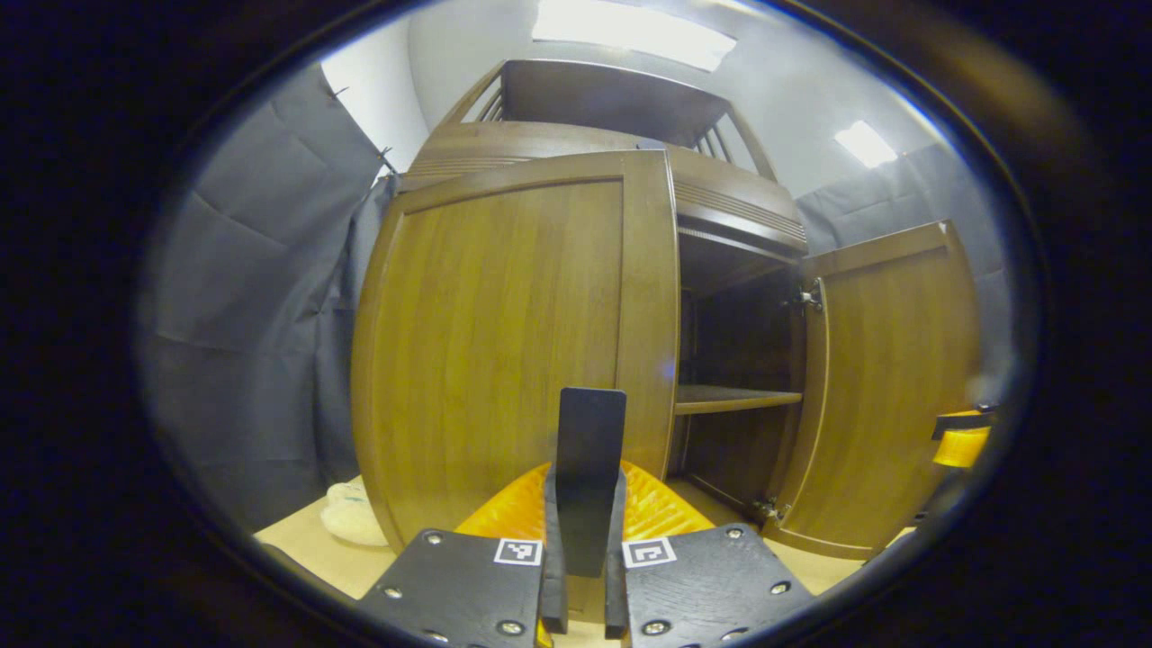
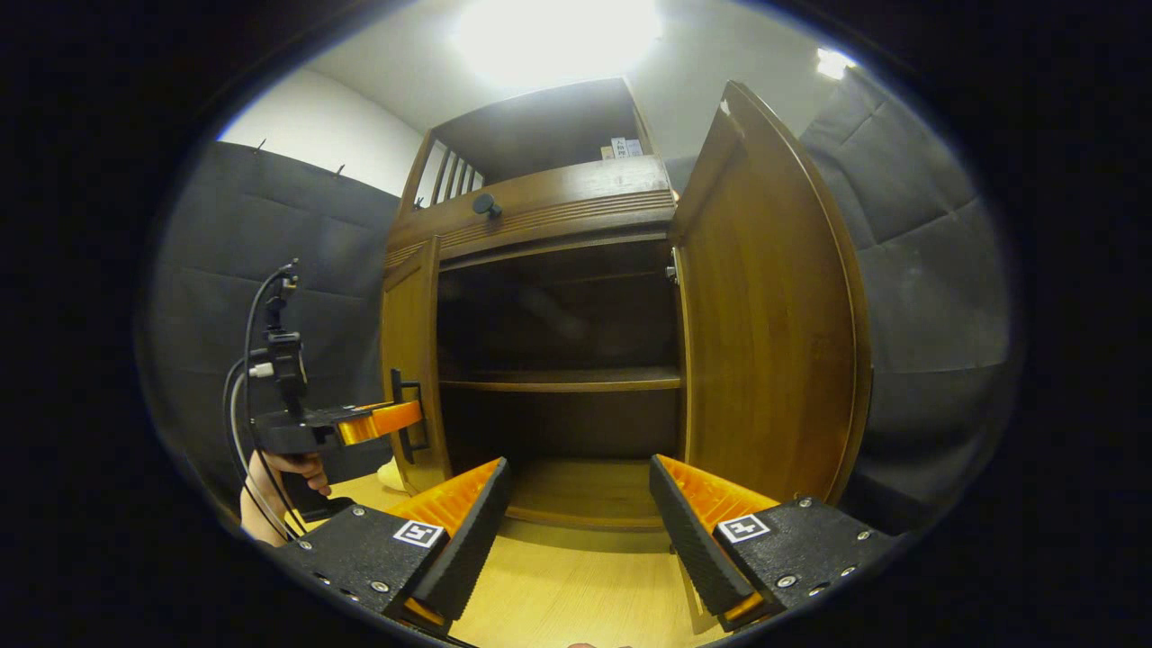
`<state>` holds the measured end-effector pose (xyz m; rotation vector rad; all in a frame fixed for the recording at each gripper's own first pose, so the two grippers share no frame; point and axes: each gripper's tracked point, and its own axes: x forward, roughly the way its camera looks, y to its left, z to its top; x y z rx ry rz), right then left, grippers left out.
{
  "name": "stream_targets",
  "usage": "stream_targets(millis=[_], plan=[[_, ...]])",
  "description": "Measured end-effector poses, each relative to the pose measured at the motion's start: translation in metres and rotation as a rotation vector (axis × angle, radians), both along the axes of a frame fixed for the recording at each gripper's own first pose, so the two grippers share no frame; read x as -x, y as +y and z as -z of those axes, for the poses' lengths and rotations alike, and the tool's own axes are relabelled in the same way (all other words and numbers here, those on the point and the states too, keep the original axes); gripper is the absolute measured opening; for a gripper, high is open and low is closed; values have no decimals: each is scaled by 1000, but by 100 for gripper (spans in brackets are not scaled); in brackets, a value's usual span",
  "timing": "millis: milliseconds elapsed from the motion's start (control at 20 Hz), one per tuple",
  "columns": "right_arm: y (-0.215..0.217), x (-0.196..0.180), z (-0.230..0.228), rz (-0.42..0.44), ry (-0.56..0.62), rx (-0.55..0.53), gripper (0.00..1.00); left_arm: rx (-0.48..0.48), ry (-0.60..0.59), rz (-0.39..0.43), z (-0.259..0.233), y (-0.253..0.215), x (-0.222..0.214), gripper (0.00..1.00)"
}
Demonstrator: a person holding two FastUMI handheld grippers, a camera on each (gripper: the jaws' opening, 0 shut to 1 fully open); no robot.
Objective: Open the right door of the double-door shoe cabinet with the right hand, and open the left door with the left hand.
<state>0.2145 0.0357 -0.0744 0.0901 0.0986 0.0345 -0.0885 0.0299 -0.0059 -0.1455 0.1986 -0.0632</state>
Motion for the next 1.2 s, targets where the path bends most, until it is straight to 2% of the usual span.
stream_targets(millis=[50, 100, 150, 200, 350, 450, 550, 600, 650, 700, 850, 900, 950, 1050, 1150, 1200], plan=[[0, 0, -1, 2, -1, 2, 91, 3, -2, -1, -3, 3, 8, 23], [-1, 0, 0, 2, 0, 1, 94, 8, -5, -3, -5, 6, 14, 23], [0, 0, 1, 0, 2, 0, 91, 13, -8, -6, -8, 12, 19, 23], [0, 0, 1, -4, 6, 2, 94, 18, -11, -8, -8, 17, 25, 18], [-1, 1, 0, 5, 12, 25, 95, 18, -17, -18, -14, 31, 42, 23], [-2, 1, 0, 14, 9, 38, 95, 6, -20, -32, -19, 39, 53, 18], [0, 1, 1, 11, 11, 45, 94, -7, -27, -53, -21, 53, 66, 17], [0, 0, 0, 11, 10, 50, 94, -14, -30, -63, -23, 65, 77, 22], [-1, 1, 0, 17, 9, 55, 94, -21, -33, -73, -24, 74, 85, 12], [-1, 1, 1, 21, 9, 60, 95, -22, -36, -81, -25, 81, 89, 16], [1, 1, 0, 19, 5, 63, 94, 7, -43, -98, -31, 103, 105, 16], [1, 1, 0, 13, 5, 61, 95, 11, -48, -100, -33, 111, 108, 22], [1, 0, 1, 9, 5, 59, 94, 14, -49, -105, -33, 118, 111, 16], [0, 0, 2, 0, 12, 57, 94, 8, -65, -118, -36, 138, 117, 16], [-1, 2, 1, -5, 18, 46, 95, -2, -68, -125, -34, 158, 121, 21], [-1, 1, -1, 6, 14, 38, 95, -1, -68, -125, -33, 169, 123, 16]])
